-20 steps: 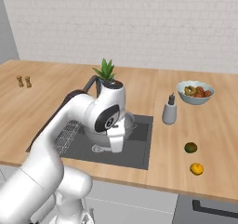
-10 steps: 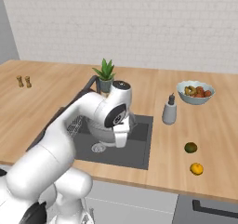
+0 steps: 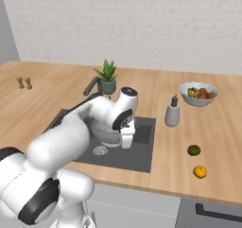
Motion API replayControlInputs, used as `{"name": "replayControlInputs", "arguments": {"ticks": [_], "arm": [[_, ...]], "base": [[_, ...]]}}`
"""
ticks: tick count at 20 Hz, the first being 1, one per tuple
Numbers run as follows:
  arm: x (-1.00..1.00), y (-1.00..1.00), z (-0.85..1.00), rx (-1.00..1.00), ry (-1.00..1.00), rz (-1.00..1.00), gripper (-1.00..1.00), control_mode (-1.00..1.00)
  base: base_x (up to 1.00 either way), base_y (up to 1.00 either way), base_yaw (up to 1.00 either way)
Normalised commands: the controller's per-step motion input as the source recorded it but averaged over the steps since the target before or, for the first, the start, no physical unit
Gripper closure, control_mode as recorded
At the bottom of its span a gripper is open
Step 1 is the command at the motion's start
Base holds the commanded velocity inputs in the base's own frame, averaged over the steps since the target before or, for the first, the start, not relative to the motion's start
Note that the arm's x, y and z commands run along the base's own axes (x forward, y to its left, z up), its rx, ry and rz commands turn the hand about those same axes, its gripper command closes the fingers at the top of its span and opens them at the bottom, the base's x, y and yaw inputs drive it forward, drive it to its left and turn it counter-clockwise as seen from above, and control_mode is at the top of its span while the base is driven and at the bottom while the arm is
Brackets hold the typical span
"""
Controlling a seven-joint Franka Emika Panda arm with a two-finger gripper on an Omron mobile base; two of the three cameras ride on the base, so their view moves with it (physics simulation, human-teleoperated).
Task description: Put the colander in the sink, put the mango, tangerine in the colander, and turn on the sink faucet and pour water over the colander.
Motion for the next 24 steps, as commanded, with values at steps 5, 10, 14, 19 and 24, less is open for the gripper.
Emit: {"name": "replayControlInputs", "arguments": {"ticks": [5, 10, 14, 19, 24], "arm": [[0.43, 0.24, -0.43, 0.00, 0.02, 0.18, 1.00, -1.00], [0.32, 0.22, -0.41, 0.02, 0.01, 0.16, 1.00, -1.00], [0.27, 0.13, -0.49, 0.02, 0.00, 0.14, 1.00, -1.00], [0.34, 0.16, -0.42, 0.00, 0.00, 0.11, 1.00, -1.00], [0.21, 0.25, -0.41, 0.00, -0.01, 0.09, 1.00, -1.00]], "base": [[0.00, 0.00, 0.00], [0.00, 0.00, 0.00], [0.00, 0.00, 0.00], [0.00, 0.00, 0.00], [0.00, 0.00, 0.00]]}}
